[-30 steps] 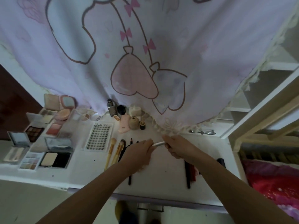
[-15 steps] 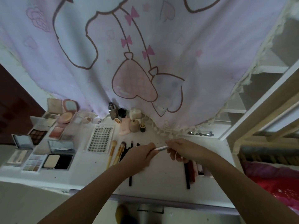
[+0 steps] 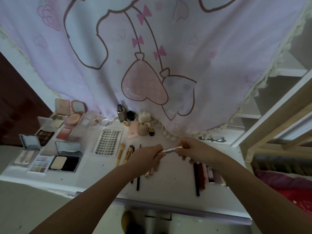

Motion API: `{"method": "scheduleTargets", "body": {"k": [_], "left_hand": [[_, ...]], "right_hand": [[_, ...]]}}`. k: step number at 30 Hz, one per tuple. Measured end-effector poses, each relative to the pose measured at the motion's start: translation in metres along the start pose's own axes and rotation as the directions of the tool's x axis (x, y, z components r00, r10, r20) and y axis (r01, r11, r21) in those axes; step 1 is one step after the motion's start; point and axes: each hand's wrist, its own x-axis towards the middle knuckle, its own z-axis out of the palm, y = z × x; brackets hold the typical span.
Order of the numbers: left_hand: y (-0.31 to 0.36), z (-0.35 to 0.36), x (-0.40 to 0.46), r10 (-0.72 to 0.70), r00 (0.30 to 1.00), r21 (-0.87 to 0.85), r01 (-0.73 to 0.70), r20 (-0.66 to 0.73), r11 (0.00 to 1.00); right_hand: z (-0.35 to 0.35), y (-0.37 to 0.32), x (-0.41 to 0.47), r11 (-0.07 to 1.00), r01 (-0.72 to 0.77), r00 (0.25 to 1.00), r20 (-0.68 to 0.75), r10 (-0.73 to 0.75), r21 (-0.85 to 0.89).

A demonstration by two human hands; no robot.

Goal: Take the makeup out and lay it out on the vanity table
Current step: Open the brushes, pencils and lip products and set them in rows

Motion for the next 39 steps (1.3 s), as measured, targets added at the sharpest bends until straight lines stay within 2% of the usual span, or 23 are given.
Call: {"method": "scheduleTargets", "body": {"k": [4, 8, 12, 16, 20, 24, 28, 32, 35, 39], "left_hand": [[0.001, -0.0009, 0.0009, 0.006, 1.0, 0.014, -0.006, -0.008, 1.0], [0.0005, -0.0004, 0.0018, 0.014, 1.0, 0.029, -0.014, -0.013, 0.999], [-0.0025, -0.0003, 0.003, 0.014, 0.999, 0.044, -0.012, -0.034, 0.999], [-0.0034, -0.0016, 0.0033, 0.006, 1.0, 0.072, -0.004, -0.028, 0.997], [-0.0045, -0.0016, 0.003, 0.007, 1.0, 0.075, -0.005, -0.024, 0.997], [-0.0054, -0.0009, 0.0024, 0.015, 1.0, 0.076, -0.013, -0.022, 0.997], [-0.0046, -0.001, 0.0011, 0.023, 0.999, 0.07, -0.02, -0.035, 0.997], [-0.002, -0.0017, 0.0009, 0.023, 0.999, 0.076, -0.021, -0.026, 0.997], [-0.0029, -0.002, -0.0003, 0.016, 0.999, 0.069, -0.013, -0.033, 0.998], [-0.0044, -0.0002, -0.0001, 0.032, 0.999, 0.068, -0.03, -0.036, 0.997]], "right_hand": [[0.0011, -0.0033, 0.001, 0.995, -0.096, 0.995, 0.013, 0.096, -0.014], [-0.0012, -0.0017, -0.0011, 0.999, -0.008, 1.0, 0.015, 0.009, -0.048], [-0.0021, -0.0046, -0.0016, 0.997, -0.059, 0.998, -0.015, 0.058, -0.042], [-0.0037, -0.0031, -0.0028, 0.999, 0.0, 1.0, 0.018, 0.001, -0.05], [-0.0025, -0.0038, -0.0029, 0.995, -0.086, 0.996, 0.023, 0.085, 0.048], [-0.003, -0.0025, -0.0006, 0.998, -0.045, 0.999, 0.033, 0.043, 0.044], [-0.0004, -0.0048, 0.0009, 0.987, -0.113, 0.993, 0.05, 0.108, 0.113], [0.0022, -0.0041, 0.0037, 0.995, -0.066, 0.997, 0.048, 0.063, 0.073], [0.0021, -0.0056, 0.0046, 0.989, -0.101, 0.994, 0.058, 0.095, 0.108], [0.0044, -0.0081, 0.0059, 0.994, -0.109, 0.992, 0.064, 0.108, 0.019]]}}
